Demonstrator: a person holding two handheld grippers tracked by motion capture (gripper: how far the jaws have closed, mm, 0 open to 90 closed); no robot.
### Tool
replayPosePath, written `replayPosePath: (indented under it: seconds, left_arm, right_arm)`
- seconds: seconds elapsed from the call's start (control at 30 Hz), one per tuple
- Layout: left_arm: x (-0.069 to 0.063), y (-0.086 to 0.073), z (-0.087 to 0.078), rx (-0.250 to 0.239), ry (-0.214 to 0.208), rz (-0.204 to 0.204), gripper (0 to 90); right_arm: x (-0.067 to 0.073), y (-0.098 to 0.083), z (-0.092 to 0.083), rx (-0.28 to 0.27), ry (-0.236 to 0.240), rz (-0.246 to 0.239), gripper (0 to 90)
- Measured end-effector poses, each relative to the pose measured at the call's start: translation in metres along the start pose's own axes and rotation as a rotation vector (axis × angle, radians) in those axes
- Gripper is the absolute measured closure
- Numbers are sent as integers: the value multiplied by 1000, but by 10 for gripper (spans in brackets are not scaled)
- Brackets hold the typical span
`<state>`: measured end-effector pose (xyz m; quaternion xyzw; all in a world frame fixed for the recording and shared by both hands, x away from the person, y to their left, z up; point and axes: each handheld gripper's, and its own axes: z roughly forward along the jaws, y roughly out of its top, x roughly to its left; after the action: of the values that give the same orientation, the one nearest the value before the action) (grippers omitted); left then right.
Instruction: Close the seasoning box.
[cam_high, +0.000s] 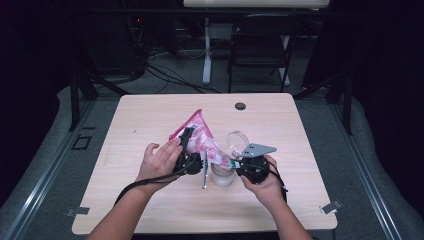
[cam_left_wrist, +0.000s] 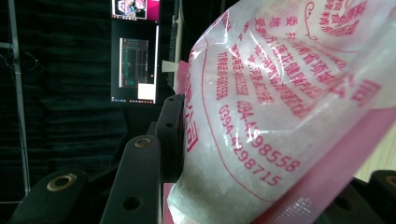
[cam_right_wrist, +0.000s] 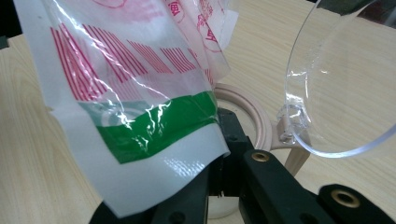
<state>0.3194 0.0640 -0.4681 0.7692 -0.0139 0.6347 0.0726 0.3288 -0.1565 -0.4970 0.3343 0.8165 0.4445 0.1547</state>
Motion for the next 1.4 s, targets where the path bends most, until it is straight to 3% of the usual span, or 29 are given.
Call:
replayPosePath:
  seconds: [1.4]
  left_arm:
    - [3, 6, -3, -32, 28, 29, 641]
  right_arm:
    - [-4, -1, -3, 6, -10, 9, 900]
